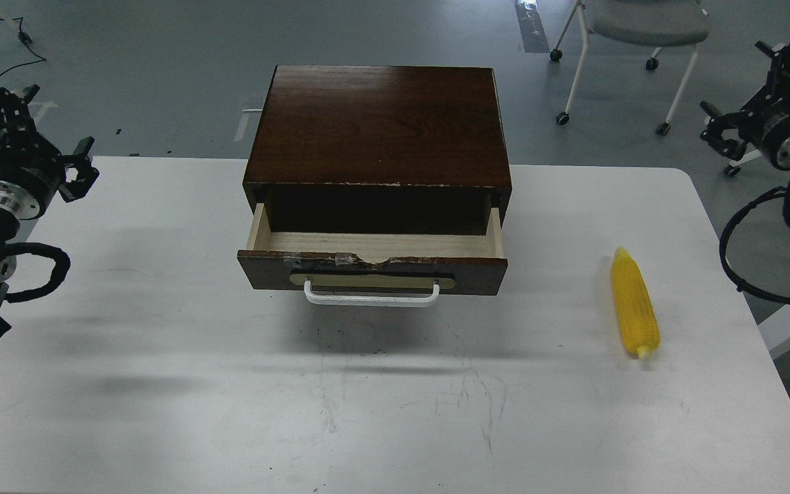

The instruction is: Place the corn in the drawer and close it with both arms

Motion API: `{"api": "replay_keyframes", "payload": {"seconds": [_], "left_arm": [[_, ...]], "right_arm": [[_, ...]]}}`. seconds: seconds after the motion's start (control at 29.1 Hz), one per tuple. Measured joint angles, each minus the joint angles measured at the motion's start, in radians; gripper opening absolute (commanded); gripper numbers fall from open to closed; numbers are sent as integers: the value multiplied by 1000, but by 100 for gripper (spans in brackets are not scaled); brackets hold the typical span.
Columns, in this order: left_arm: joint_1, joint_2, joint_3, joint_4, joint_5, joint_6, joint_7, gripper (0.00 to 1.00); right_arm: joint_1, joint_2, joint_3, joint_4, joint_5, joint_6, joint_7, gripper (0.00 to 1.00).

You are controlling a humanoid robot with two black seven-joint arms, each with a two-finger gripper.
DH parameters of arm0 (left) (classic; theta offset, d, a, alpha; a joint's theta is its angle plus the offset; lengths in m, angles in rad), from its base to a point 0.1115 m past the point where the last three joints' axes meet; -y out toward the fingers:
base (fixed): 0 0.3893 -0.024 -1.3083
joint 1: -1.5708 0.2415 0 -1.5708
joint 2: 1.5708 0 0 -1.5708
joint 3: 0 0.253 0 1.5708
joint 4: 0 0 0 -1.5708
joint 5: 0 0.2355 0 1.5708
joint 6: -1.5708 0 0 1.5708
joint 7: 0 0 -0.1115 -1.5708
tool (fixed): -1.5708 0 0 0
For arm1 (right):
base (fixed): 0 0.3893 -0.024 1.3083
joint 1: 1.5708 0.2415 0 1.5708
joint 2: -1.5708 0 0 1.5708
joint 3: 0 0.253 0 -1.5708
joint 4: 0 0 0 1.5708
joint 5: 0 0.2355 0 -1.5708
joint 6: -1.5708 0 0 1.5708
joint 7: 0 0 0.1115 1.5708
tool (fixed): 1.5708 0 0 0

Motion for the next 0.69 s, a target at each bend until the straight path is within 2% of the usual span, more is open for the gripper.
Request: {"api": "replay_keyframes", "payload": {"seconds": [0.28,0.41,0.52,0.69], "left_arm": [[-2,-1,-5,-1,-2,0,0,98],[0,8,-5,1,-3,0,-3,98],[0,8,-6,1,-3,0,-10,98],[1,10,-8,0,-3,0,-26,98]], "right_arm": [[139,-32,-260,74,-198,0,0,100],[155,-100,-292,260,-360,0,-2,100],[159,-189,-291,485,-515,0,-6,100],[136,-269,-296,750,-734,0,-24,100]]}}
